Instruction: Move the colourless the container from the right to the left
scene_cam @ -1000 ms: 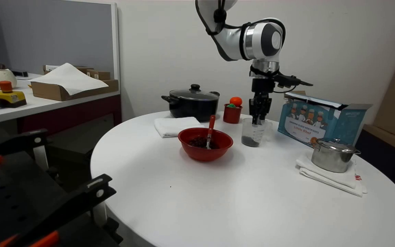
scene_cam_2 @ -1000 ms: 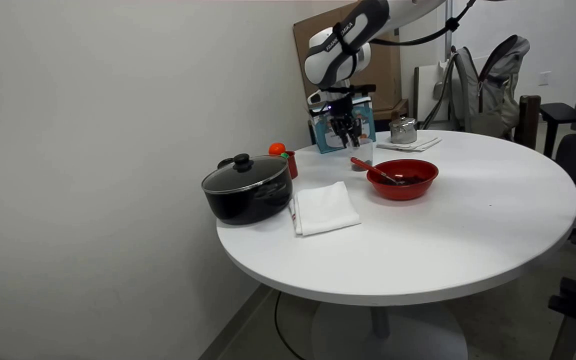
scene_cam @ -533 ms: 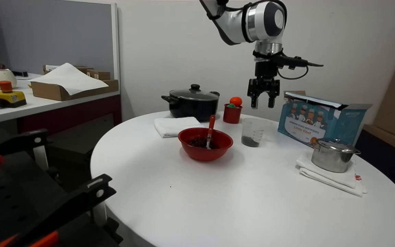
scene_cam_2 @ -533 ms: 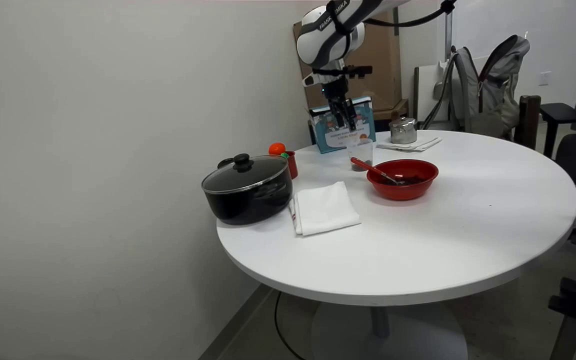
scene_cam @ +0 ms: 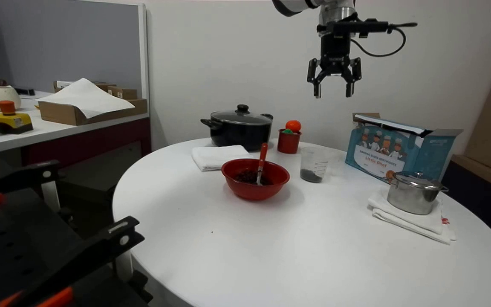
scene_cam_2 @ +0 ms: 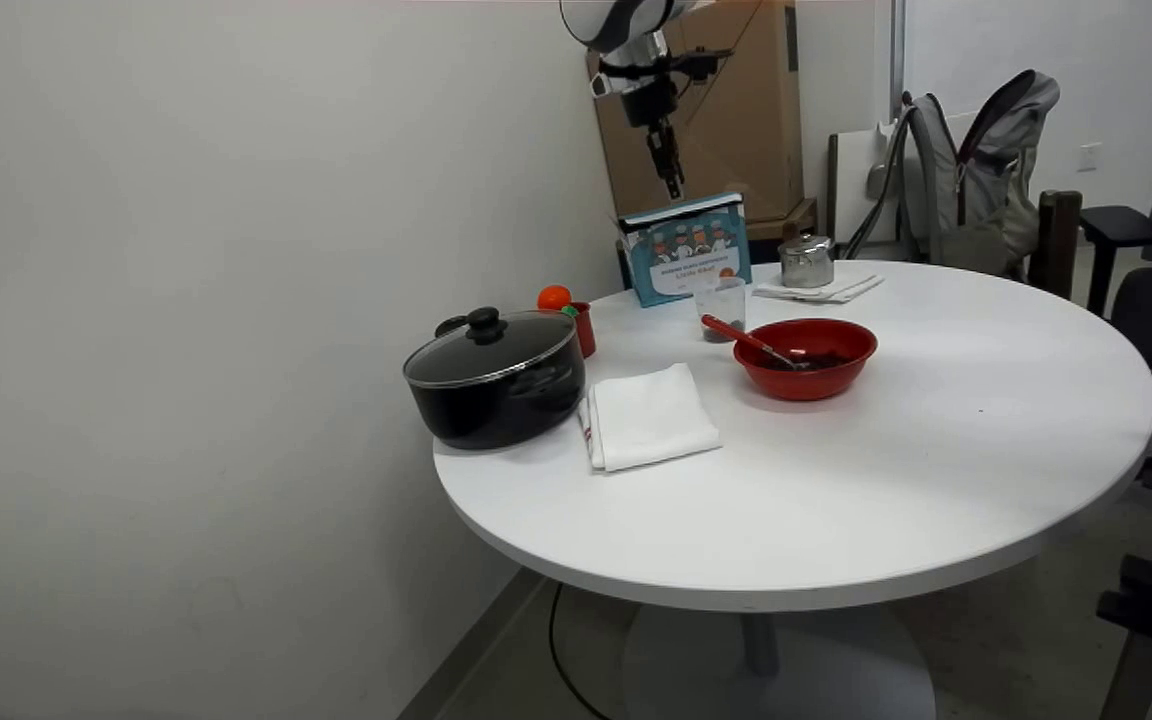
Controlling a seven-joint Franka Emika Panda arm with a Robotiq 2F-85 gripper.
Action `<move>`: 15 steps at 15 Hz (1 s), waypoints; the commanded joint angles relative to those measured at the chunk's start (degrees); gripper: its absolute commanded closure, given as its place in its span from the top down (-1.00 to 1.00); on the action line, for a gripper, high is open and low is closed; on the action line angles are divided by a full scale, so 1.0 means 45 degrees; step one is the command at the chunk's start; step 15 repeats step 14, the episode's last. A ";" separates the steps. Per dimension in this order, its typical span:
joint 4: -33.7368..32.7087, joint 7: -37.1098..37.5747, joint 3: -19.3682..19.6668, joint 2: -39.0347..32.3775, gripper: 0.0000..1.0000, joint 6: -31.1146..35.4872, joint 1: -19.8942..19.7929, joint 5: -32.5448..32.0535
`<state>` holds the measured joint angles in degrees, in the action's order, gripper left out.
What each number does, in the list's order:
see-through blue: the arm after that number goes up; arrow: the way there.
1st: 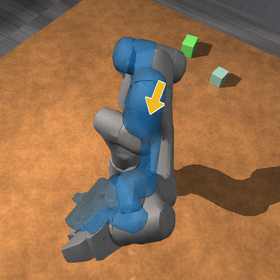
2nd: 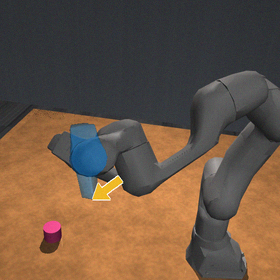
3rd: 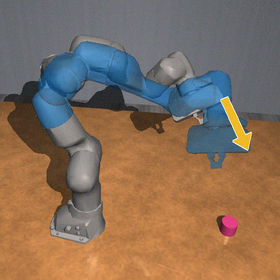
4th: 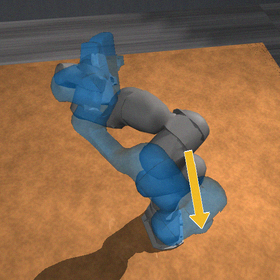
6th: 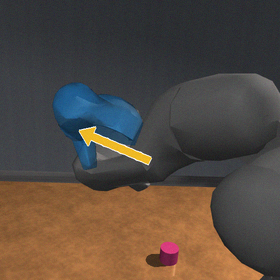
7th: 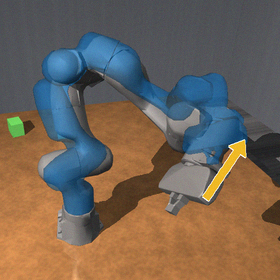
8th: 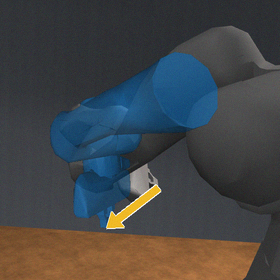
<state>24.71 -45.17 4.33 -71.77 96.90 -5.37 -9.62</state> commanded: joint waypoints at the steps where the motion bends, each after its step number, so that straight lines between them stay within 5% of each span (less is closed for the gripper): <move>1: 0.0379 0.2416 0.0266 0.1037 1.00 -0.1400 0.0247 0.0008; 11: 0.0347 0.8774 -0.0102 0.2366 1.00 -0.3887 -0.0179 0.1037; 15: 0.0278 0.8385 0.0022 0.2186 1.00 -0.3523 -0.0101 0.0815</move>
